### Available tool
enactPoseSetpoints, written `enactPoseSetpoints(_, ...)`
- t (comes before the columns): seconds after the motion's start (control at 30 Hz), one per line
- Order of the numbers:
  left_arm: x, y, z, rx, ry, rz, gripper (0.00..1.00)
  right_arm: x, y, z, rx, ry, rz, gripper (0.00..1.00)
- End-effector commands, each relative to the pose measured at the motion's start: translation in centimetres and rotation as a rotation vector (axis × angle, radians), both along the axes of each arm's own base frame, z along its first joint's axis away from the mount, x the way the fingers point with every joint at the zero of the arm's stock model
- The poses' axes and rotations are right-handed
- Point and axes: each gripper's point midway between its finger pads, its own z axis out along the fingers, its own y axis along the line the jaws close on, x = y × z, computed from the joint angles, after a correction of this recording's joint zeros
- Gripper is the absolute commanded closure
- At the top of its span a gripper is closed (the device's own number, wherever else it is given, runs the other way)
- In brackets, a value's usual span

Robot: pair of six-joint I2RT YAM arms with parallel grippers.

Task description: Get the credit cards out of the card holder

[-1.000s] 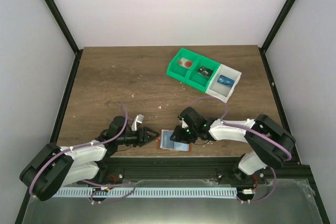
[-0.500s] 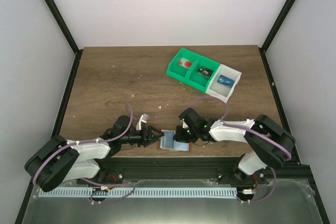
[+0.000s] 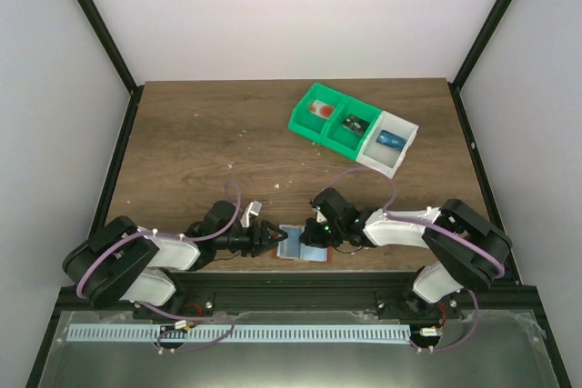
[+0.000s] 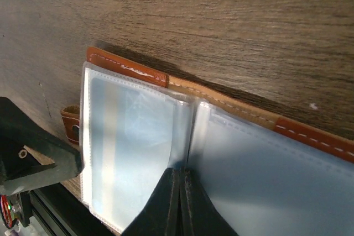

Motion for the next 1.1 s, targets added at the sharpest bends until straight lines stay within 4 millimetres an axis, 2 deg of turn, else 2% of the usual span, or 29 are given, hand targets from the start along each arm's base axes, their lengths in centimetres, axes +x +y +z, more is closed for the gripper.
enactPoseSetpoints(0.0,0.6,-0.4,0.0,0.004,-0.05,-0.002,0.36,-0.5,-0.6,-0.7,-0.023,0.016,-0.009,1.0)
enactPoseSetpoints(0.27,0.5,-0.3,-0.8,0.031,-0.055,-0.011,0.36,-0.5,-0.6,-0.6,-0.023,0.012,-0.013,1.0)
enactPoseSetpoints(0.67,0.5,-0.8,-0.5,0.016,-0.057,-0.027,0.39,-0.6,-0.7,-0.9,-0.023,0.018,-0.012,1.0)
enactPoseSetpoints(1.07,0.7,-1.4,1.4,-0.032,-0.067,-0.035,0.41,-0.8,-0.9,-1.0,-0.016,0.019,-0.022,1.0)
